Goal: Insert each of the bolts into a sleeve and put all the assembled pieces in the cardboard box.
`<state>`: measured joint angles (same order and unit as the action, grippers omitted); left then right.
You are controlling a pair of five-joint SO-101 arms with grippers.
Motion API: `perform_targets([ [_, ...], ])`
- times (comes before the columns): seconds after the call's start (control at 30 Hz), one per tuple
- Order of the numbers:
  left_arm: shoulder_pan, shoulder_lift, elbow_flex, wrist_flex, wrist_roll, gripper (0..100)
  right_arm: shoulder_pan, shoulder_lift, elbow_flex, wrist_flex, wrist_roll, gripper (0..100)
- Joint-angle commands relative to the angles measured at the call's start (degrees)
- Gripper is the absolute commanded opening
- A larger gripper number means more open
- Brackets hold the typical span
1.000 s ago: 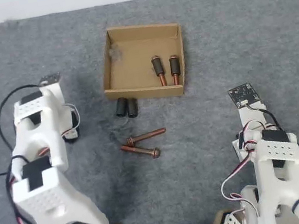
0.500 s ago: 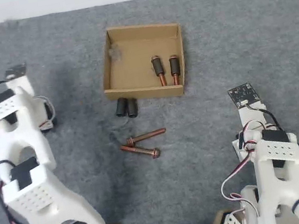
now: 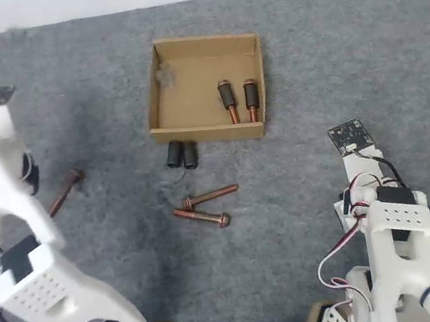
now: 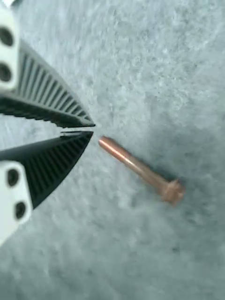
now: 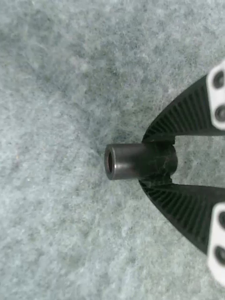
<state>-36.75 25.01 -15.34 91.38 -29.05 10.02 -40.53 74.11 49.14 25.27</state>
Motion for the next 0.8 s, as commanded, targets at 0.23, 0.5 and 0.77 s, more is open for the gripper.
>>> perform_targets([
  [0.23,-0.9,-1.4,-3.0,1.7,-20.0,1,0.7,-2.0,-0.3,0.1,0.3,0.7],
  [0.5,2.0,-1.3,-0.8,-4.2,-22.6,1,0.7,-2.0,-0.3,0.0,0.3,0.7],
  [0.77,3.9,-0.9,2.3,-8.7,-22.5,10,0.7,-2.1,-0.3,0.0,0.3,0.7],
])
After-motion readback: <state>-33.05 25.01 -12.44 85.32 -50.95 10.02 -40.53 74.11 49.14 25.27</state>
